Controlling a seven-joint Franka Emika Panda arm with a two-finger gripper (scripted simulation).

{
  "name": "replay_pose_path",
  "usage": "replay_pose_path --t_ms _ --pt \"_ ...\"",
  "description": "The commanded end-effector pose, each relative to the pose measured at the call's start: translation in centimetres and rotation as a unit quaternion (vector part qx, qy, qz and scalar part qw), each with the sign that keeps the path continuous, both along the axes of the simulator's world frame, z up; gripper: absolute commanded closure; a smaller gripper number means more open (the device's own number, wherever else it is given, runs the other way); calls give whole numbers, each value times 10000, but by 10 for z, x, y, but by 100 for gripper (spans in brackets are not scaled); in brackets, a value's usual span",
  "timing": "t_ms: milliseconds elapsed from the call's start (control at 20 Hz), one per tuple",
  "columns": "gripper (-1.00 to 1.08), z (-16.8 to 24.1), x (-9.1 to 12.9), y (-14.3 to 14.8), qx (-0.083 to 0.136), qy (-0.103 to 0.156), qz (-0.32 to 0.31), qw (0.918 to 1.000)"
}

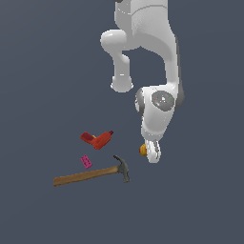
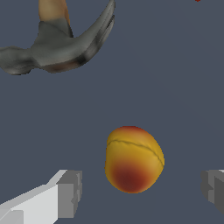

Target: Pick up a designated object from a clutter of objects.

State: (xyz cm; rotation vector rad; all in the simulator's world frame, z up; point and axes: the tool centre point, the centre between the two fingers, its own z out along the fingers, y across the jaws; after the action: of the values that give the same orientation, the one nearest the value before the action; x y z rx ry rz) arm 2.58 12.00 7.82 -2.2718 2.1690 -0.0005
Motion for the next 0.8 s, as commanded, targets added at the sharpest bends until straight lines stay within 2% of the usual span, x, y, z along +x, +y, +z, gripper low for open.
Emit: replay_pose_path --t_ms 0,300,550,600,750 --pt "-92 -9 -1 0 -1 5 -5 10000" --pt "-92 -37 -1 0 -1 3 -16 10000" --pt "-92 -43 0 0 -1 3 -16 10000" --pt "108 -43 0 0 -1 3 -16 10000" --pt "108 -43 0 0 -1 3 -16 10000"
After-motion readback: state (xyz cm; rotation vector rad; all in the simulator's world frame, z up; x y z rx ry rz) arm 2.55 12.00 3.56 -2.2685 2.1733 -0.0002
